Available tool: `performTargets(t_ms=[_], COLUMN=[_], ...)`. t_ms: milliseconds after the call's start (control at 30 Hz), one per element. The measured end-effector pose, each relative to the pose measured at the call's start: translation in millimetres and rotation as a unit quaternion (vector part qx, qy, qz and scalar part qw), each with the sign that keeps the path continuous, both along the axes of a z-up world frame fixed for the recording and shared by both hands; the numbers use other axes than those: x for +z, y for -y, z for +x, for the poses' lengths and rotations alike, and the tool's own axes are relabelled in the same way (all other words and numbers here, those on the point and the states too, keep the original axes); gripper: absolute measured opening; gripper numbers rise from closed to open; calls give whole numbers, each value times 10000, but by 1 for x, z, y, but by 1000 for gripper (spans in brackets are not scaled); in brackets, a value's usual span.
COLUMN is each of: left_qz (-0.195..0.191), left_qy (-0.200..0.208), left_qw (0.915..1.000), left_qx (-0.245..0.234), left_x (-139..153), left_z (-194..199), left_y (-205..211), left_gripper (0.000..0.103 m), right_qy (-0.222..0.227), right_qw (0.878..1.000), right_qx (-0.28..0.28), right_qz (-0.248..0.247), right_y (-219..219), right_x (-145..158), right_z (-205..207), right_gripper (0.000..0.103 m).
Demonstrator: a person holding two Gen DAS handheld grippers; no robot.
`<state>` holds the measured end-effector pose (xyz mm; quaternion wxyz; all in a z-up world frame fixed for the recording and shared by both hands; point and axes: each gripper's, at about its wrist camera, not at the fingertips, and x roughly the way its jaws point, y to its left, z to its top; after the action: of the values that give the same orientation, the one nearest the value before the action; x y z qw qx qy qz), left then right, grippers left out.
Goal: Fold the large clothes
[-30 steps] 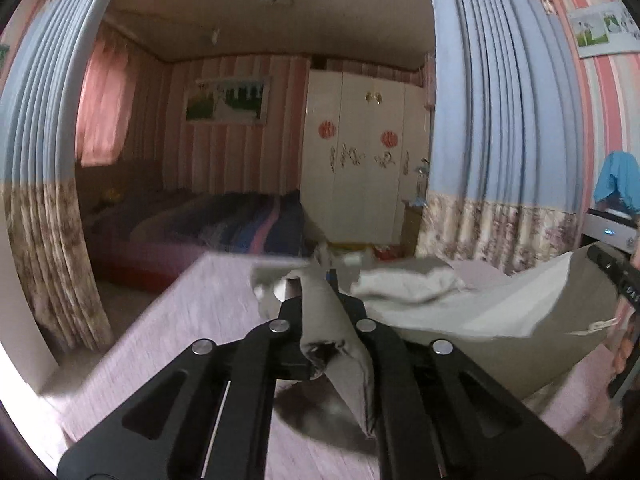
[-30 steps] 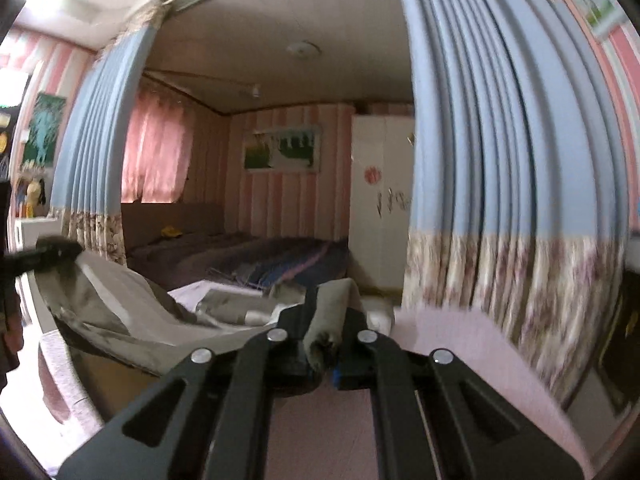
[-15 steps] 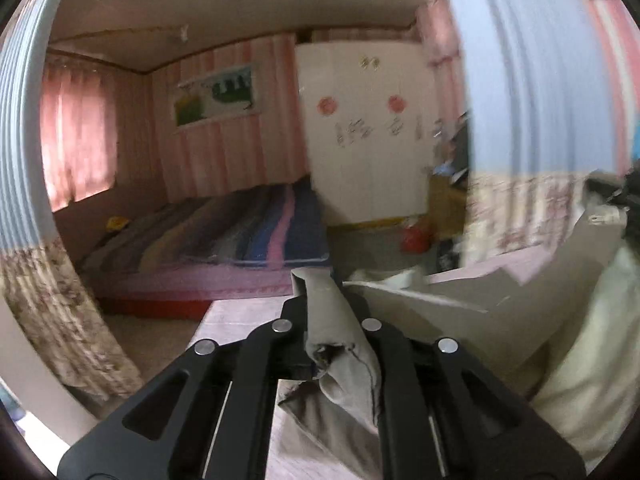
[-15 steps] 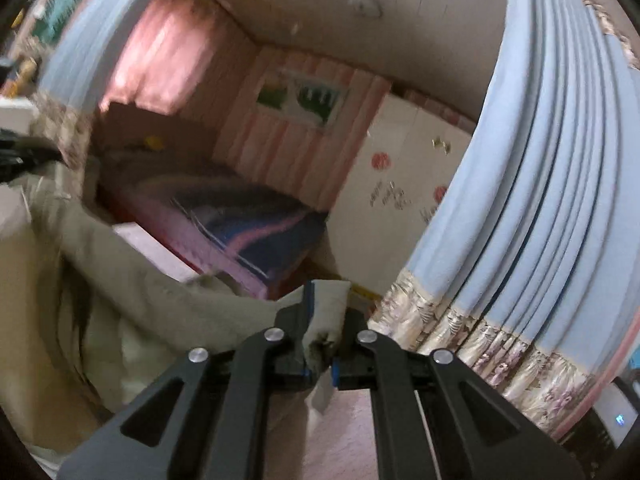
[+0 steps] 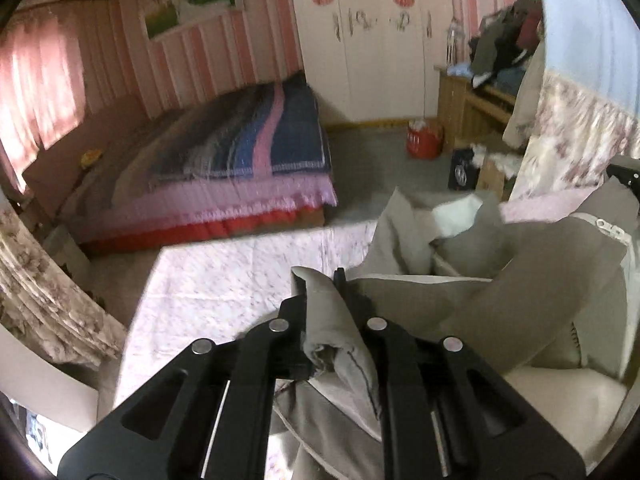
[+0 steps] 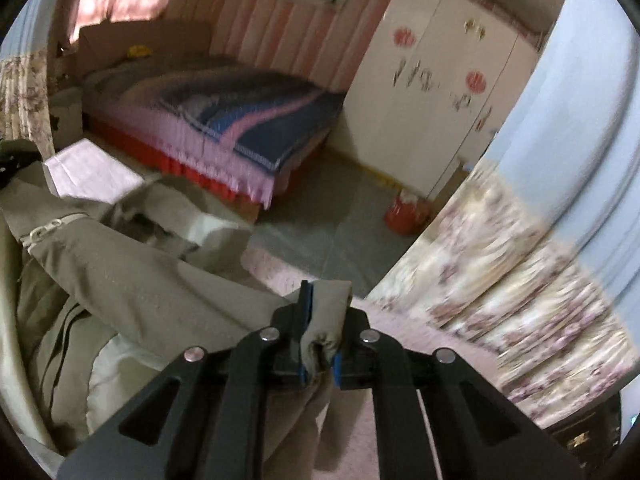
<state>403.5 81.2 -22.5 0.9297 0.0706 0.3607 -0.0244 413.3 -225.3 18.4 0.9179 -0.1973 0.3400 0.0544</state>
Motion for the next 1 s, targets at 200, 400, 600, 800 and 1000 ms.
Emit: performTargets(t_ms=[200,400,600,800,1000], left_qz=[-327,-321,-617,36,338], left_qy=[-933,-906,-331,418,661], left_qw=[9951,9953,9974,9991,9972], left_qx=[90,116,-189,-31,102], left_x=[-61,-39,20,68,69], left_z=[51,54,20,-4,-50], left_y=[-7,-1,9,16,-6], left_gripper=[10,18,100,100,100], right_qy=[-1064,-1494,-801,-179,95], right_qw=[9891,9625,9486,9674,9800], right_qx=[-403,-331,16,-67,148], right_qz=[933,2241,3063,2526,1981], right_y=[24,43,58,56,58], right_x=[-60,-29,31,58,47], right_z=[50,46,12,-24,-75], right_gripper=[15,38,95,95,95])
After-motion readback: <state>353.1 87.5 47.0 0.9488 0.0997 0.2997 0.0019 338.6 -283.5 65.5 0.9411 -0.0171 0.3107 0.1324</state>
